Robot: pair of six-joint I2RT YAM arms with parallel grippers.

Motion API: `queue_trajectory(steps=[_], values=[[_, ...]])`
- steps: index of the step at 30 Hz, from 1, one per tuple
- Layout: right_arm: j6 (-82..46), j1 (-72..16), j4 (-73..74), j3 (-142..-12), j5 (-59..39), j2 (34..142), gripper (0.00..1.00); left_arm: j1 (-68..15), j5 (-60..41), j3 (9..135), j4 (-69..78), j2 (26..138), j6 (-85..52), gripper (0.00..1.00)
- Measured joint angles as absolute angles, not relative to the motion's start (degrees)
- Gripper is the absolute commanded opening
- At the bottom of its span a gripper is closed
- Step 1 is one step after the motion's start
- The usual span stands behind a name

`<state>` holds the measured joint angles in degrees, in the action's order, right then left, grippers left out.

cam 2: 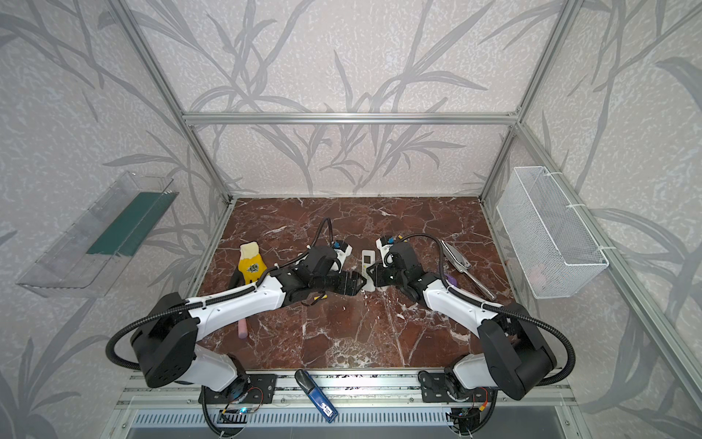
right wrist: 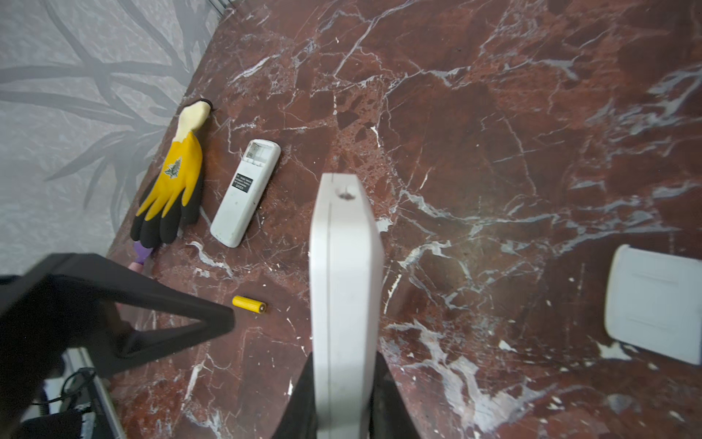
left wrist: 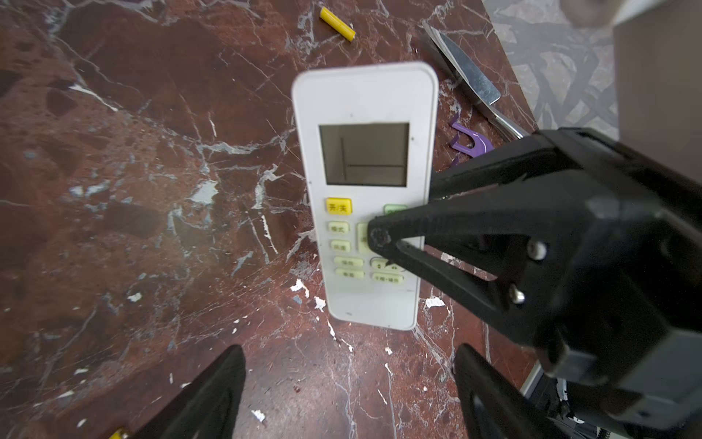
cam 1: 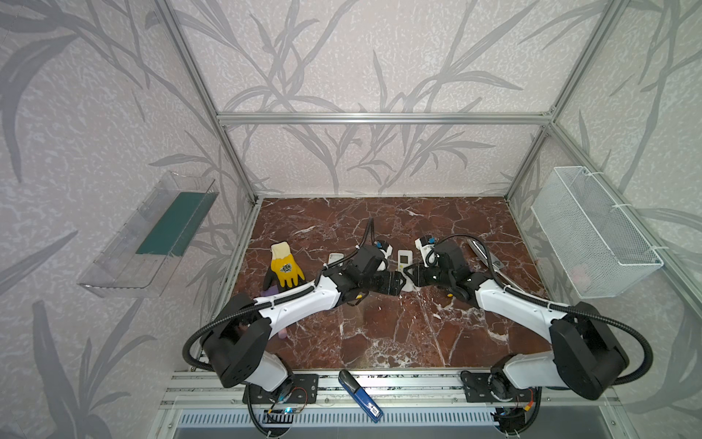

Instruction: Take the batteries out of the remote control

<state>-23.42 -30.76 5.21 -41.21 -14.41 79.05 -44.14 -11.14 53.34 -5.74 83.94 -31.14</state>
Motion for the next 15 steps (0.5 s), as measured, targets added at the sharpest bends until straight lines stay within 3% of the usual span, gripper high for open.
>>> queue_trajectory(steps=[9, 15], values=[[-7.4, -32.9, 3.8, -40.8, -3.6, 73.5, 0.0, -33.7, -10.5, 53.6, -11.6, 77.6, -39.0, 0.87], [5.8, -37.7, 4.6, -40.7, 5.2, 72.3, 0.0, -32.9, -12.6, 58.3, -16.5, 78.2, -44.5, 0.86]])
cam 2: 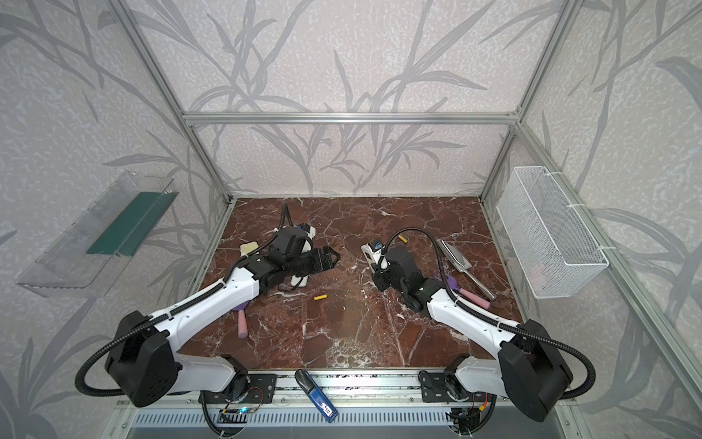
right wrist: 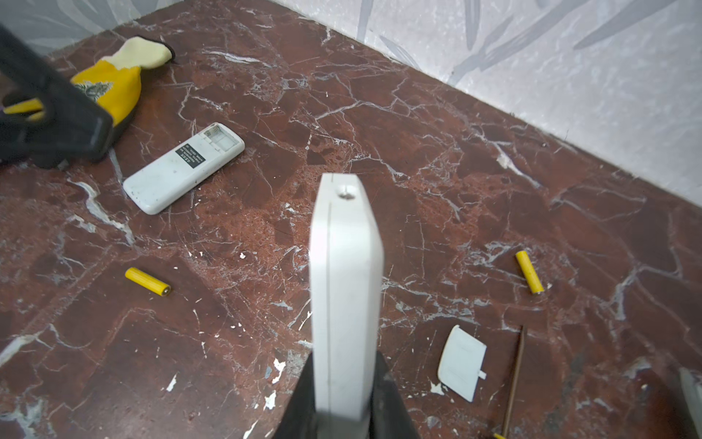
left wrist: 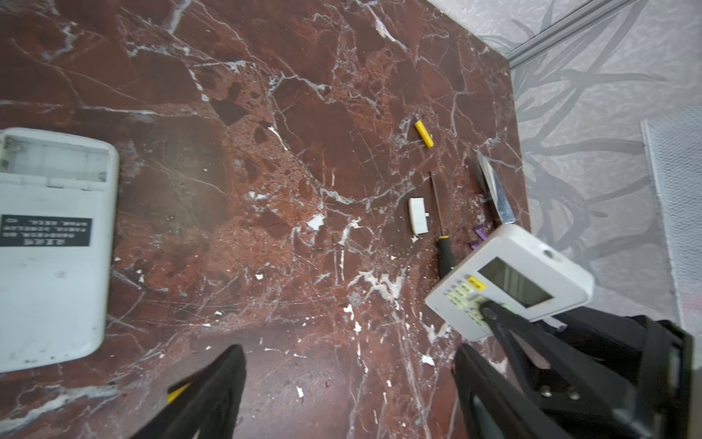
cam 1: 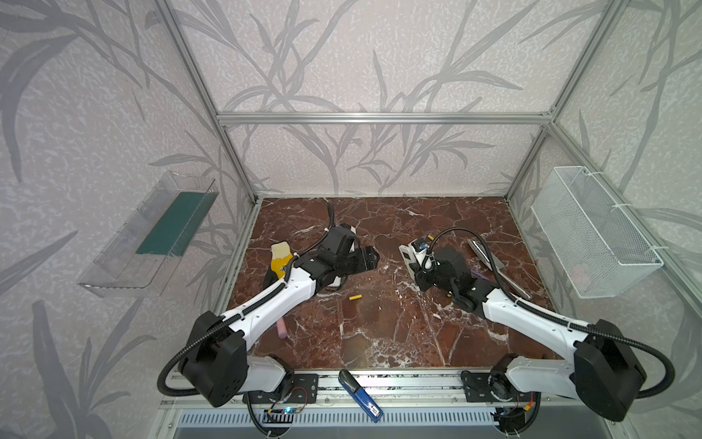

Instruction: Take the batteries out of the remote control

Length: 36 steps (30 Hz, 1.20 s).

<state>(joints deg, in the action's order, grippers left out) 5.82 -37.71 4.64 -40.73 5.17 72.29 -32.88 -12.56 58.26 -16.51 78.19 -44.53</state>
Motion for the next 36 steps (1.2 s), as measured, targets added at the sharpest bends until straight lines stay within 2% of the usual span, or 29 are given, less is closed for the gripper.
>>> queue_trajectory(steps=[10, 27, 33, 36], values=[[22.2, -42.0, 11.8, -38.2, 15.5, 72.3, 0.0, -32.9, -14.7, 61.5, -16.4, 78.2, -51.7, 0.86], [33.2, -45.0, 21.7, -36.6, 17.5, 73.8, 0.0, -34.1, -22.3, 65.0, -9.3, 85.8, -62.8, 0.81], [35.6, -45.6, 23.3, -36.6, 18.0, 74.7, 0.0, -35.8, -22.8, 66.6, -9.2, 87.5, -64.1, 0.72], [36.6, -46.1, 23.8, -36.5, 18.0, 74.7, 0.0, -36.1, -22.9, 67.0, -9.0, 88.2, -64.4, 0.63]])
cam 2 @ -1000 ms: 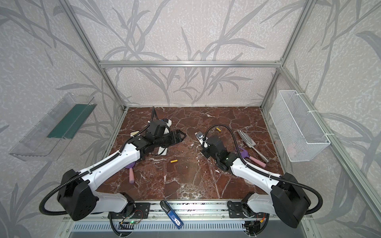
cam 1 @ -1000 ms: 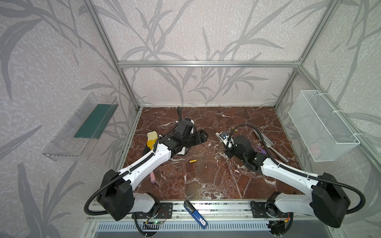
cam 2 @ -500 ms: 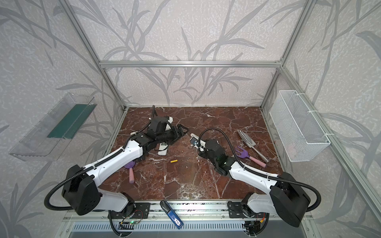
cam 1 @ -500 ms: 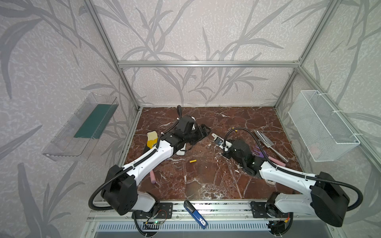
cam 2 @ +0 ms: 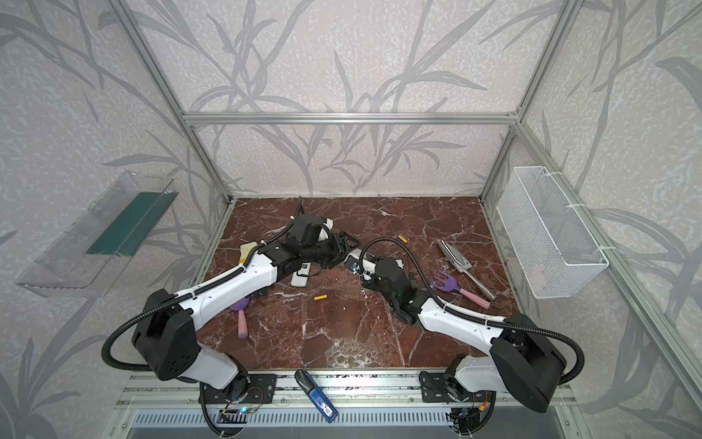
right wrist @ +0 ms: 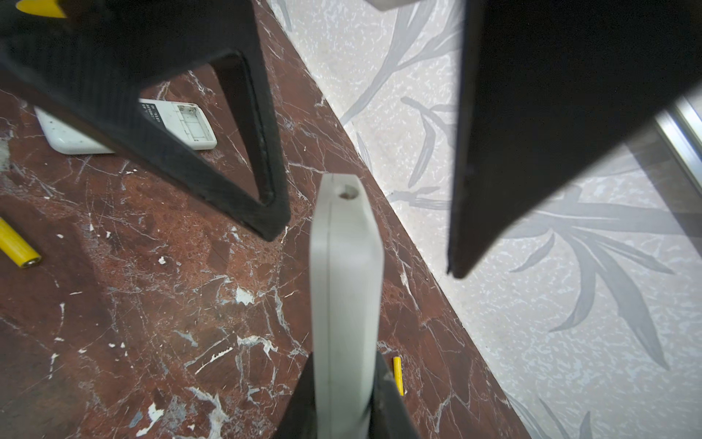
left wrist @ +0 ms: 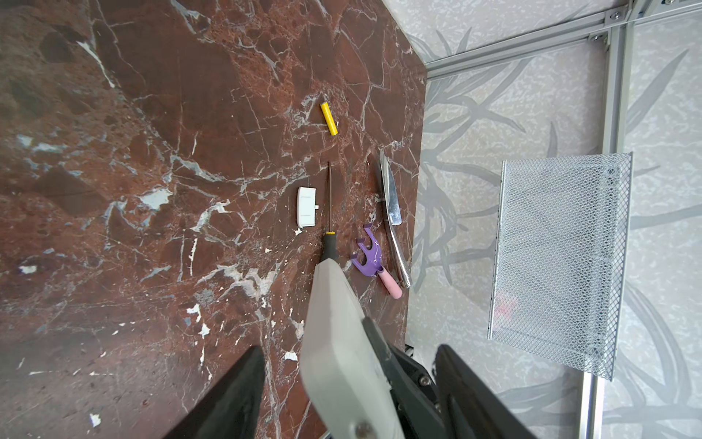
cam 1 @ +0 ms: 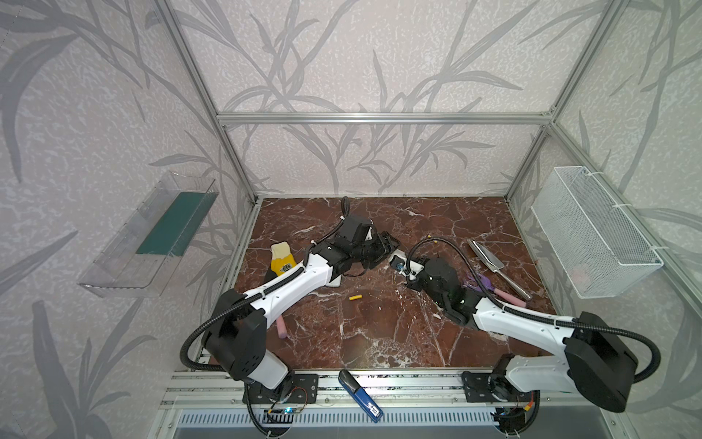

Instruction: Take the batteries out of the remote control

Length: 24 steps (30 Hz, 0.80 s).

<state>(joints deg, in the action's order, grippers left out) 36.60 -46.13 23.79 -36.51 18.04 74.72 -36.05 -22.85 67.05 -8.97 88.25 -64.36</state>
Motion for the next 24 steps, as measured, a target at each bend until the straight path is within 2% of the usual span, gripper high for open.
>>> queue_trajectory(steps=[6, 14, 22, 24], values=[[38.7, -47.2, 25.8, -36.5, 19.5, 75.6, 0.0, -36.4, -23.1, 67.3, -9.0, 90.0, -64.7, 0.56], [41.9, -48.4, 29.1, -36.5, 22.4, 77.9, 0.0, -36.7, -23.2, 67.3, -9.0, 90.2, -64.6, 0.35], [43.3, -49.4, 32.5, -36.2, 26.0, 79.5, 0.0, -36.6, -23.9, 67.7, -7.6, 90.5, -69.1, 0.03], [43.4, -49.5, 32.6, -36.2, 26.1, 79.5, 0.0, -36.6, -24.1, 67.7, -7.4, 90.6, -69.2, 0.0]])
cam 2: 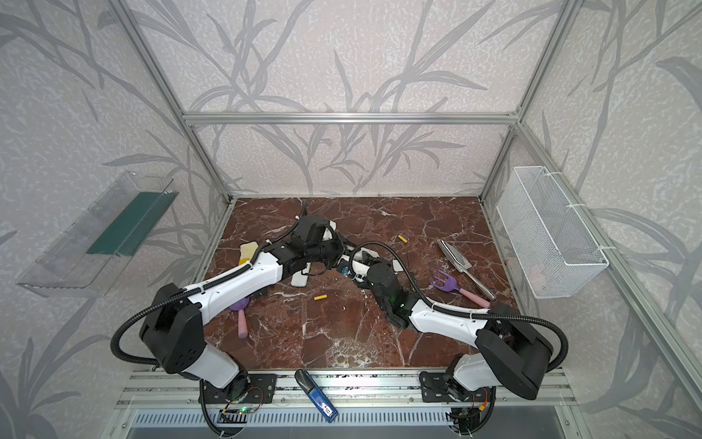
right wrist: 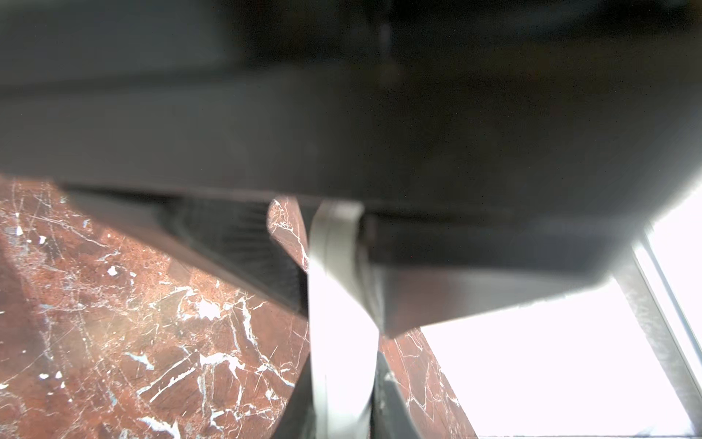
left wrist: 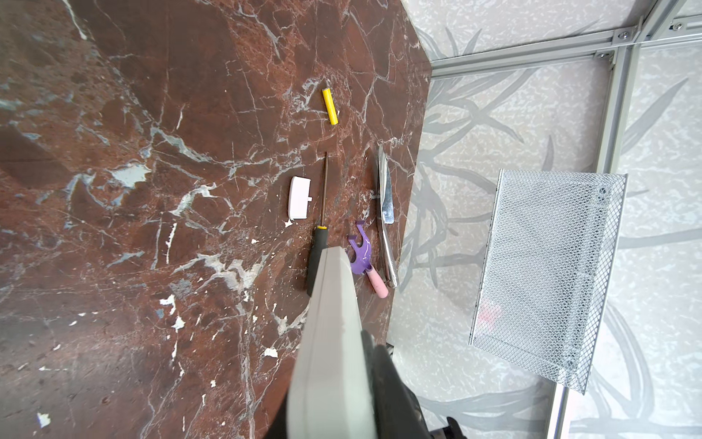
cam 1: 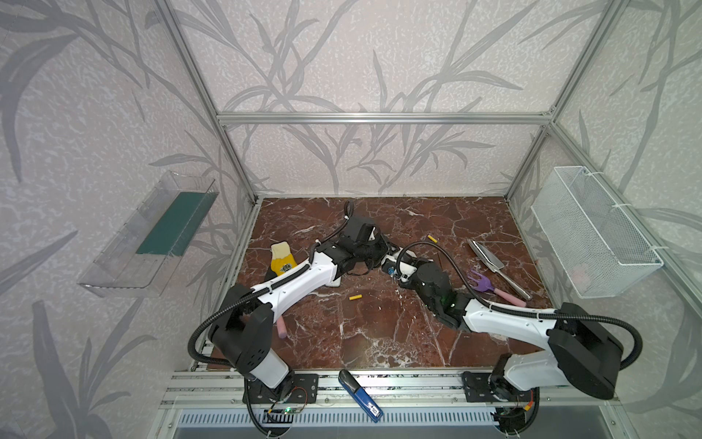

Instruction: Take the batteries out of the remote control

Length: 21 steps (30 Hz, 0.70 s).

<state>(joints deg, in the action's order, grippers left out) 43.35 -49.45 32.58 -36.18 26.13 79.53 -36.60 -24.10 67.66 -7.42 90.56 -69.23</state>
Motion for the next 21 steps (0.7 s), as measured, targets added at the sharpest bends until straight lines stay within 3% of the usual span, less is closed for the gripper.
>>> queue_trajectory(steps=[4, 11, 14, 21], values=[[43.2, -49.5, 32.7, -36.2, 26.2, 79.5, 0.04, -36.6, -24.1, 67.5, -7.0, 90.6, -69.3, 0.0], [42.7, -49.5, 32.1, -35.8, 25.4, 79.0, 0.52, -36.1, -24.6, 66.7, -6.3, 90.6, -66.8, 0.0], [42.3, -49.5, 31.3, -35.0, 24.8, 77.4, 0.67, -35.8, -24.4, 66.5, -6.7, 91.0, -64.4, 0.0], [38.7, -48.2, 25.6, -35.0, 20.9, 72.8, 0.78, -34.0, -23.8, 65.4, -6.7, 91.1, -59.5, 0.0]])
